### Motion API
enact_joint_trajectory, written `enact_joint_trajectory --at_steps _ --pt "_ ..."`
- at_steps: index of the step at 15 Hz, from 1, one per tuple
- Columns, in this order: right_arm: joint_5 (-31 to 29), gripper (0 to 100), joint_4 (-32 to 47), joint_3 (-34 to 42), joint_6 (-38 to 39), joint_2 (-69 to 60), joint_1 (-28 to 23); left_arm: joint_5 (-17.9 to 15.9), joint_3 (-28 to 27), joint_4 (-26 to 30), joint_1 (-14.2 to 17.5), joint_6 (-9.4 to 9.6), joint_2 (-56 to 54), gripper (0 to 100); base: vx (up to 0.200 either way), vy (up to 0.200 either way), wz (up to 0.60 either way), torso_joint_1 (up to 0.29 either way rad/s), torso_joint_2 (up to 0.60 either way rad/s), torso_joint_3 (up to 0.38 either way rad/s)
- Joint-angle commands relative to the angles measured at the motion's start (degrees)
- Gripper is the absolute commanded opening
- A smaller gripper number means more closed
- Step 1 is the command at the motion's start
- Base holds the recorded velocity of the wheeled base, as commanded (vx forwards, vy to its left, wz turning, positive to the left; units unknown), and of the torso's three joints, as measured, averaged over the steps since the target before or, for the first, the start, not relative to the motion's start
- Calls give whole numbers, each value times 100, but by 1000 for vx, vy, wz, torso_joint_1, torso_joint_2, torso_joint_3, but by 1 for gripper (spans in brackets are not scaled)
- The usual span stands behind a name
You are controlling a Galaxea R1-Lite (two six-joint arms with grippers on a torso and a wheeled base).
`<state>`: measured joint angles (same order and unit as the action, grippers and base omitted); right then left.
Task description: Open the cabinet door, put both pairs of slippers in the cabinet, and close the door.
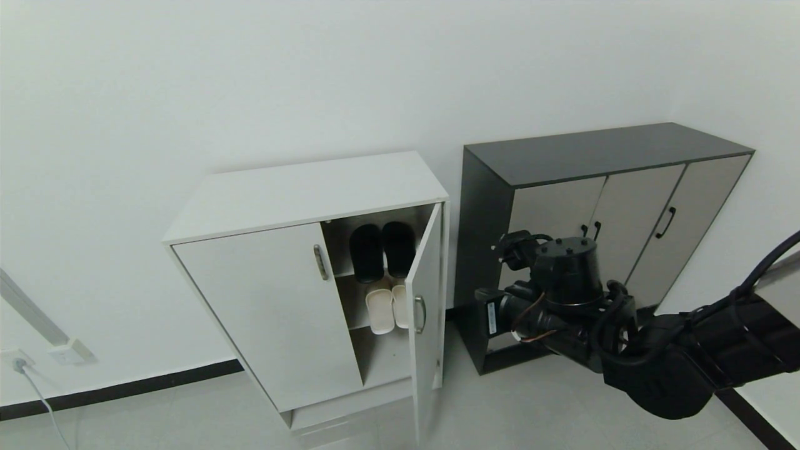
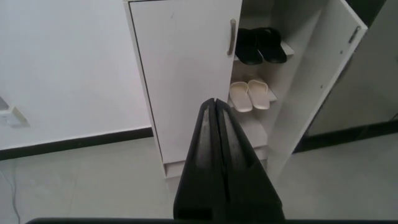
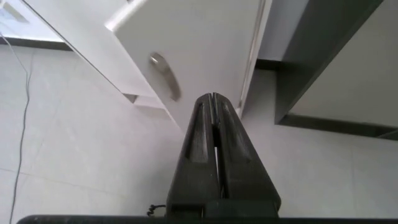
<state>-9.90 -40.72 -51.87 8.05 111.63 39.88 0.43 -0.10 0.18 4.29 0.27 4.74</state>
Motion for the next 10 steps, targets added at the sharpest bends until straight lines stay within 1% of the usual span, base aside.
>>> enact_joint_trajectory --at_steps 1,7,10 --pt "-12 0 -6 28 -49 -45 3 1 1 -1 2 0 9 0 0 0 600 2 2 2" --pt "181 0 -50 142 -66 -133 -32 1 1 -1 2 0 9 0 0 0 600 2 3 1" --pt "172 0 -297 248 -242 -282 -129 1 1 -1 2 -9 9 0 0 0 0 0 0 0"
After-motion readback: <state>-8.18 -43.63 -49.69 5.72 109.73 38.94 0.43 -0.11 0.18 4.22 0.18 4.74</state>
